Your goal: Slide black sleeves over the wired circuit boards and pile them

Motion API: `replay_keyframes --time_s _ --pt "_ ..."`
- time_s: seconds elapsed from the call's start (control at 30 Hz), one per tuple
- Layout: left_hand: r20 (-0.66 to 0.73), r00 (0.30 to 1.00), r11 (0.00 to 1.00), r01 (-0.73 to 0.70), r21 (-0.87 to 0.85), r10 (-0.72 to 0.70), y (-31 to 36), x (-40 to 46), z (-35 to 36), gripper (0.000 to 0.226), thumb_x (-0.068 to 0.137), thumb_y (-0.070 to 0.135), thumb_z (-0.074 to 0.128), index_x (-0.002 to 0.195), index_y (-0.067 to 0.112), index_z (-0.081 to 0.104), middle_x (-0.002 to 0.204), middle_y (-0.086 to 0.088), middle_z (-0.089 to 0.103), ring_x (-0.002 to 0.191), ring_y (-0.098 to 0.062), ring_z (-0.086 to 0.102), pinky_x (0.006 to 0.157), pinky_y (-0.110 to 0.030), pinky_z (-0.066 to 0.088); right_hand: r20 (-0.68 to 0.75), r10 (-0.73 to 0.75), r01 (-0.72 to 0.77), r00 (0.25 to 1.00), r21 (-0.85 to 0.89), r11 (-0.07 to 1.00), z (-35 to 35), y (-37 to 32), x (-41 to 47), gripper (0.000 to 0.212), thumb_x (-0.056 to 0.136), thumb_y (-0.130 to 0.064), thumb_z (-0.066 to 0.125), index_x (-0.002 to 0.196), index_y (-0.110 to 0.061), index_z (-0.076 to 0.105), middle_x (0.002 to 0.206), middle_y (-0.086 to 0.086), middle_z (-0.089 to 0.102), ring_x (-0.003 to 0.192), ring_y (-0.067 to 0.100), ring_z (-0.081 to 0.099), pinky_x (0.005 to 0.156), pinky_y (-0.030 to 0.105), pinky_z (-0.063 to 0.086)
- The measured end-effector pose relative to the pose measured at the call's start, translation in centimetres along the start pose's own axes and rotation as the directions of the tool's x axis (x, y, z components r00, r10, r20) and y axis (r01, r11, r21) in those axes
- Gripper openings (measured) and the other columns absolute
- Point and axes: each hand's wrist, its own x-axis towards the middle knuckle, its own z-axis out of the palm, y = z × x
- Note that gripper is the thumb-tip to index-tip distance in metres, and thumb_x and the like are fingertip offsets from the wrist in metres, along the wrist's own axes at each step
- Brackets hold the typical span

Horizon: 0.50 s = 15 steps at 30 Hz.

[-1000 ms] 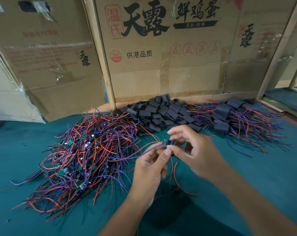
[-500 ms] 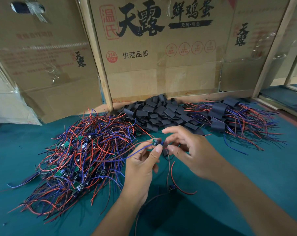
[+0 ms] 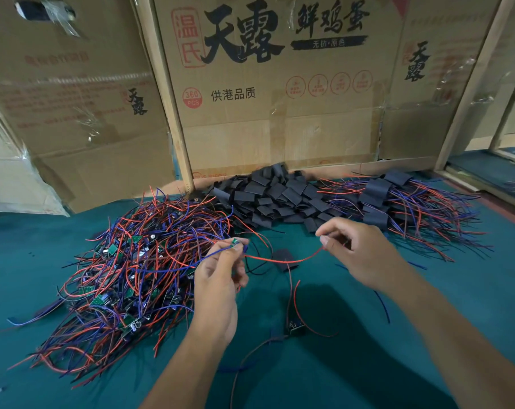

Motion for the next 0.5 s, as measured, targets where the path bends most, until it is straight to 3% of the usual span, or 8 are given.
replay_keyframes --time_s 0.13,0.3,0.43,0.5 --pt "-0.009 1.000 0.999 0.023 -0.040 -0.024 0.8 -0.2 0.2 0.024 0.098 0.005 0.051 0.075 0.012 0.051 0.084 -0.001 0.064 0.056 -0.015 0.035 0.050 -0.030 0.025 0.030 0.071 -0.070 0.997 -0.017 0.997 0.8 0.5 0.1 0.011 0.097 -0.025 0.059 0.090 -0.033 0.063 0.083 -0.014 0.067 0.074 -0.001 0.059 0.064 0.016 0.043" --pt "-0.036 0.999 1.000 0.010 -0.015 -0.010 1.4 -0.2 0.2 0.016 0.100 0.007 0.048 0.092 -0.001 0.058 0.074 -0.002 0.054 0.058 -0.018 0.040 0.048 -0.028 0.035 -0.077 0.136 -0.137 0.988 -0.015 0.990 0.3 0.8 0.4 0.015 0.096 -0.021 0.057 0.085 -0.029 0.064 0.075 -0.004 0.069 0.070 0.024 0.065 0.067 0.040 0.051" --pt "-0.040 0.999 0.999 0.034 -0.026 -0.035 1.6 -0.3 0.2 0.020 0.101 0.011 0.050 0.085 0.002 0.058 0.078 -0.005 0.053 0.057 -0.020 0.045 0.051 -0.031 0.040 -0.161 0.229 -0.240 0.960 -0.048 0.970 -0.3 1.8 1.3 0.020 0.095 -0.016 0.055 0.082 -0.030 0.063 0.075 -0.008 0.070 0.070 0.023 0.067 0.070 0.037 0.053" --pt "-0.038 0.998 0.998 0.054 -0.032 -0.056 1.6 -0.2 0.2 0.023 0.102 0.014 0.049 0.083 0.005 0.057 0.078 -0.006 0.056 0.055 -0.018 0.048 0.052 -0.030 0.042 -0.133 0.269 -0.283 0.954 -0.093 0.955 -0.3 2.2 2.7 0.021 0.094 -0.015 0.053 0.082 -0.028 0.063 0.076 -0.005 0.071 0.070 0.023 0.068 0.067 0.034 0.053"
